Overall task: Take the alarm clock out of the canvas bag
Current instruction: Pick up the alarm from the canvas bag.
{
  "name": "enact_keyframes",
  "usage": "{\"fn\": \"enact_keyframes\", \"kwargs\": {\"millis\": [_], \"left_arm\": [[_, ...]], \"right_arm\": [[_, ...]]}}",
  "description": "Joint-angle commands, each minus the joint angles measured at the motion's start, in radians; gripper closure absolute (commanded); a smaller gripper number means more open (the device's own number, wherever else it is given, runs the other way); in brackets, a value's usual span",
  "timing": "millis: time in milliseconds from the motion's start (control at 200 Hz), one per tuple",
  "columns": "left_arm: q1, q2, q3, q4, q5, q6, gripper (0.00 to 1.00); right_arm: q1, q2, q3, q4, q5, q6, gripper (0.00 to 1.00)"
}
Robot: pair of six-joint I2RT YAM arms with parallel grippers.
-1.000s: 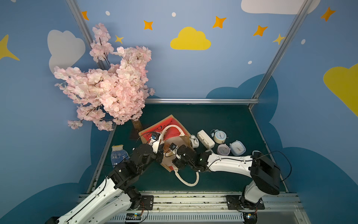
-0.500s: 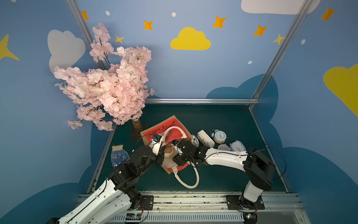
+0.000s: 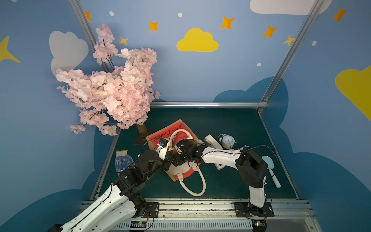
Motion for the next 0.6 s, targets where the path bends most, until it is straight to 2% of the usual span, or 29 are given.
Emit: {"fn": "enact_keyframes", "kwargs": {"millis": [0, 130, 345, 591], "left_arm": [[-0.007, -0.012, -0.002, 0.030, 0.055, 0.009, 0.90], [-0.009, -0.016, -0.007, 0.032, 0.055, 0.013, 0.90], [-0.011, -0.011, 0.000, 0.030, 0.059, 0.020, 0.90], [-0.011, -0.026, -0.001, 0.019, 0.051, 0.027, 0.90]], "right_arm": [[-0.007, 0.043, 0.041, -0.017, -0.023, 0.078, 0.15], [-0.006, 0.070, 0.082, -0.010, -0.045, 0.108, 0.14], [-0.016, 0.093, 0.126, -0.086, 0.054, 0.141, 0.14], [-0.078, 0.088, 0.039, 0.065, -0.145, 0.218, 0.15]]}}
